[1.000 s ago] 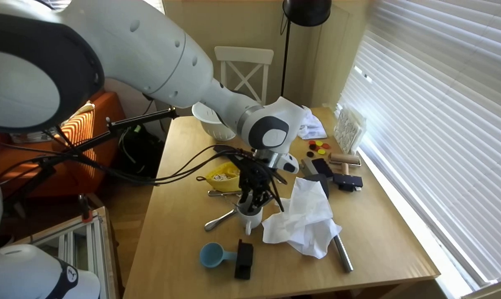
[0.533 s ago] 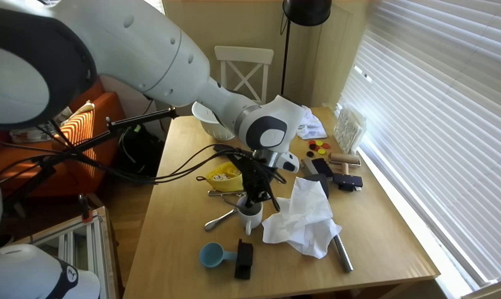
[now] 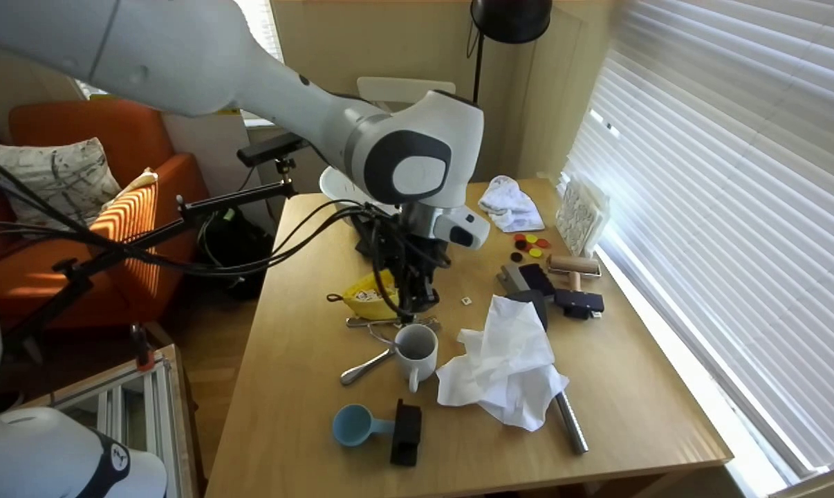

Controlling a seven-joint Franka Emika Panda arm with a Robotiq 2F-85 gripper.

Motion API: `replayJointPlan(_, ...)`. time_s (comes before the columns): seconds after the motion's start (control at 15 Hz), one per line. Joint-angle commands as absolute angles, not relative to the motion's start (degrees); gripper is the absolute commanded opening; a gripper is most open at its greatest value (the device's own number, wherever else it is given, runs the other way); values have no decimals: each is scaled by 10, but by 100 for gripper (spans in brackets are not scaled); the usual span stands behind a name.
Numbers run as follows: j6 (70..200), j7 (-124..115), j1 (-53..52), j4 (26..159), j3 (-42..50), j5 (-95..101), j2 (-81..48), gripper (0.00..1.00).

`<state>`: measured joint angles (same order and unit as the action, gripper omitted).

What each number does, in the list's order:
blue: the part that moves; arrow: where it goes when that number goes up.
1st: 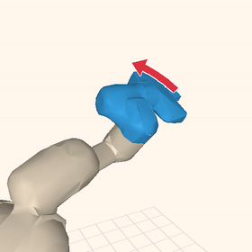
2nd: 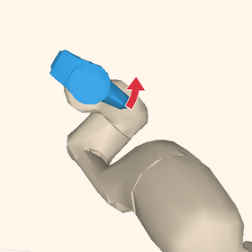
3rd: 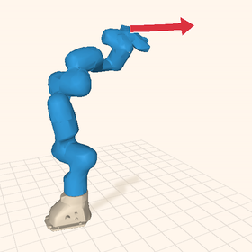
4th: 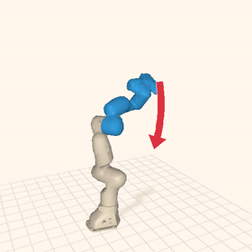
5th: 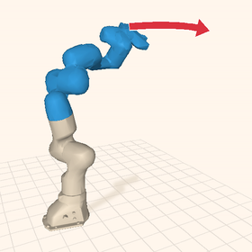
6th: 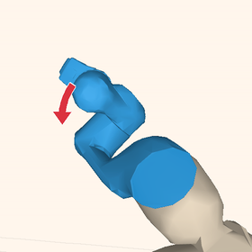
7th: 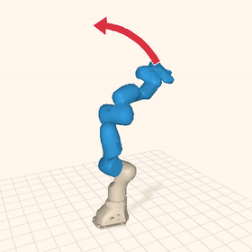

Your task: Pick up the spoon and put it in the cup

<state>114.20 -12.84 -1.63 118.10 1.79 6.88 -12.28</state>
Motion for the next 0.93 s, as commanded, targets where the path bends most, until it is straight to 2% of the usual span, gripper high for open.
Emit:
replayJointPlan(0.0,1163,-223,-38,1282,7,85,-2,46)
replayJointPlan(0.4,1101,-426,-50,1378,-60,119,159,88)
replayJointPlan(0.53,1075,-471,-44,1409,-79,111,205,99)
replayJointPlan(0.6,1085,-428,-41,1359,-75,104,142,100)
replayJointPlan(0.67,1081,-434,-41,1370,-81,104,159,91)
replayJointPlan(0.73,1081,-433,-40,1371,-83,104,163,97)
replayJointPlan(0.87,1082,-432,-38,1369,-82,104,157,100)
